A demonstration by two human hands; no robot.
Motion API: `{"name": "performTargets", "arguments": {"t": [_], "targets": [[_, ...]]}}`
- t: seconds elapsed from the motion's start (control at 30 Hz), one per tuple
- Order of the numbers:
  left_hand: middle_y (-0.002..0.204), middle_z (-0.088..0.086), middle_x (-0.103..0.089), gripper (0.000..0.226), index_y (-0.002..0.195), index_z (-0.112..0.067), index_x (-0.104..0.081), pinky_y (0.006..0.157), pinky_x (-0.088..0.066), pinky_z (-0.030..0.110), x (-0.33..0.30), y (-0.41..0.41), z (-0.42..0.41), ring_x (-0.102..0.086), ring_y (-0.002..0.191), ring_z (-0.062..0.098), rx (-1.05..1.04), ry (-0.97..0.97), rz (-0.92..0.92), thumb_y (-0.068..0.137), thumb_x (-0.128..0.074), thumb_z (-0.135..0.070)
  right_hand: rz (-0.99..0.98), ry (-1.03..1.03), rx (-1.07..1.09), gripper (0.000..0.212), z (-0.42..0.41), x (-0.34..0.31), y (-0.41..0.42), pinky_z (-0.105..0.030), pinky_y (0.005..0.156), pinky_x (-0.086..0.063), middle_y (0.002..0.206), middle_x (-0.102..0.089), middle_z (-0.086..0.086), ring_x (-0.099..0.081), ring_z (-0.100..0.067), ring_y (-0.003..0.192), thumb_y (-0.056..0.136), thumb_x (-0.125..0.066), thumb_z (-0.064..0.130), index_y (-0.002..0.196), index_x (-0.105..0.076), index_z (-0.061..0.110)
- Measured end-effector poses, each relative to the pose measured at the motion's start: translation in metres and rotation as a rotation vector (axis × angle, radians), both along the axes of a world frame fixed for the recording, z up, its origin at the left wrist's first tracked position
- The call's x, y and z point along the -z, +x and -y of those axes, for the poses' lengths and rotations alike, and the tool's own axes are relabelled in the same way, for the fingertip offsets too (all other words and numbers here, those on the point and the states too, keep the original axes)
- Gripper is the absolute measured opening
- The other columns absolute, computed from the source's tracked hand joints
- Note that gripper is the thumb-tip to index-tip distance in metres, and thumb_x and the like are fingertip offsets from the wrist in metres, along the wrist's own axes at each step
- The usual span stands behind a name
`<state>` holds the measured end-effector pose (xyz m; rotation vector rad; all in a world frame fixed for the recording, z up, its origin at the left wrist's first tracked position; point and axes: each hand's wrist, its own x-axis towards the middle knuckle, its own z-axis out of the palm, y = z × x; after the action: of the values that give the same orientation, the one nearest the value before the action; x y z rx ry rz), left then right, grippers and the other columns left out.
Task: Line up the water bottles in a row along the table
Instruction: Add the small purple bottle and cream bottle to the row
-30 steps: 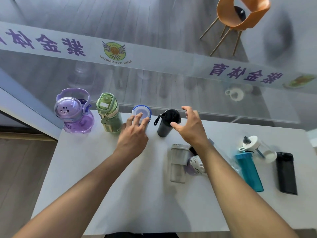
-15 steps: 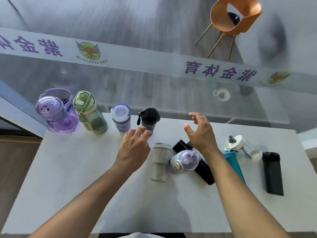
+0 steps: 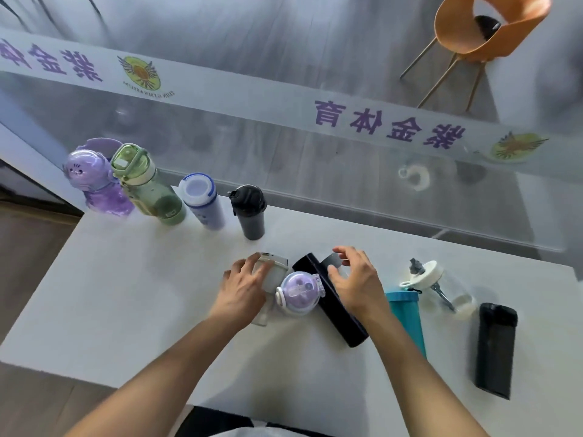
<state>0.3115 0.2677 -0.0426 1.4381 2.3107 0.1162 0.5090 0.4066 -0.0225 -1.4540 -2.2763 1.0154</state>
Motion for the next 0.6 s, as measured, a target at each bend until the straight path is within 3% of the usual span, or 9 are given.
{"name": "performTargets", "arguments": {"t": [0.07, 0.13, 0.27, 0.4, 0.6], "targets": [[0.161, -0.004, -0.015, 0.075, 0.148, -0.037, -0.026, 0.107, -0.032, 0.042, 0.002, 0.001, -0.002, -0.024, 0.141, 0.027, 0.005, -0.051, 0.025, 0.084, -0.06, -0.016, 0.026, -0.012, -0.026, 0.038, 0.003, 0.008, 0.005, -0.034, 0.095, -0.05, 0.117, -0.061, -0.001, -0.062, -0.021, 0.107, 0.089, -0.066, 0.026, 0.127, -0.059, 0.024], [0.162, -0.006, -0.009, 0.078, 0.148, -0.04, -0.021, 0.107, -0.034, 0.043, 0.005, 0.0, -0.005, -0.022, 0.142, 0.027, 0.018, -0.071, 0.056, 0.085, -0.062, -0.018, 0.179, -0.021, -0.078, 0.046, -0.001, 0.018, 0.005, -0.036, 0.1, -0.045, 0.127, -0.056, -0.002, -0.057, -0.025, 0.115, 0.089, -0.064, 0.032, 0.134, -0.054, 0.029], [0.163, -0.006, 0.001, 0.094, 0.149, -0.043, -0.014, 0.105, -0.041, 0.047, 0.016, -0.004, -0.005, -0.027, 0.138, 0.03, 0.04, -0.096, 0.187, 0.079, -0.071, -0.017, 0.523, -0.088, -0.172, 0.077, -0.007, 0.043, 0.0, -0.048, 0.112, -0.034, 0.156, -0.028, -0.005, -0.034, -0.029, 0.141, 0.081, -0.065, 0.057, 0.149, -0.033, 0.041], [0.163, -0.009, 0.008, 0.106, 0.148, -0.049, -0.007, 0.094, -0.048, 0.043, 0.028, -0.002, 0.001, -0.047, 0.121, 0.037, 0.021, -0.068, 0.265, 0.074, -0.074, -0.012, 0.611, -0.151, -0.187, 0.084, 0.003, 0.064, 0.006, -0.056, 0.115, -0.027, 0.165, -0.006, -0.007, -0.012, -0.03, 0.151, 0.081, -0.067, 0.054, 0.152, -0.022, 0.047], [0.162, -0.014, 0.011, 0.109, 0.147, -0.052, -0.007, 0.092, -0.049, 0.041, 0.031, 0.001, 0.017, -0.048, 0.116, 0.035, -0.024, -0.029, 0.292, 0.072, -0.075, -0.011, 0.61, -0.151, -0.063, 0.082, 0.025, 0.069, 0.018, -0.059, 0.114, -0.027, 0.165, -0.007, -0.006, -0.012, -0.031, 0.151, 0.083, -0.067, 0.051, 0.152, -0.022, 0.047]]}}
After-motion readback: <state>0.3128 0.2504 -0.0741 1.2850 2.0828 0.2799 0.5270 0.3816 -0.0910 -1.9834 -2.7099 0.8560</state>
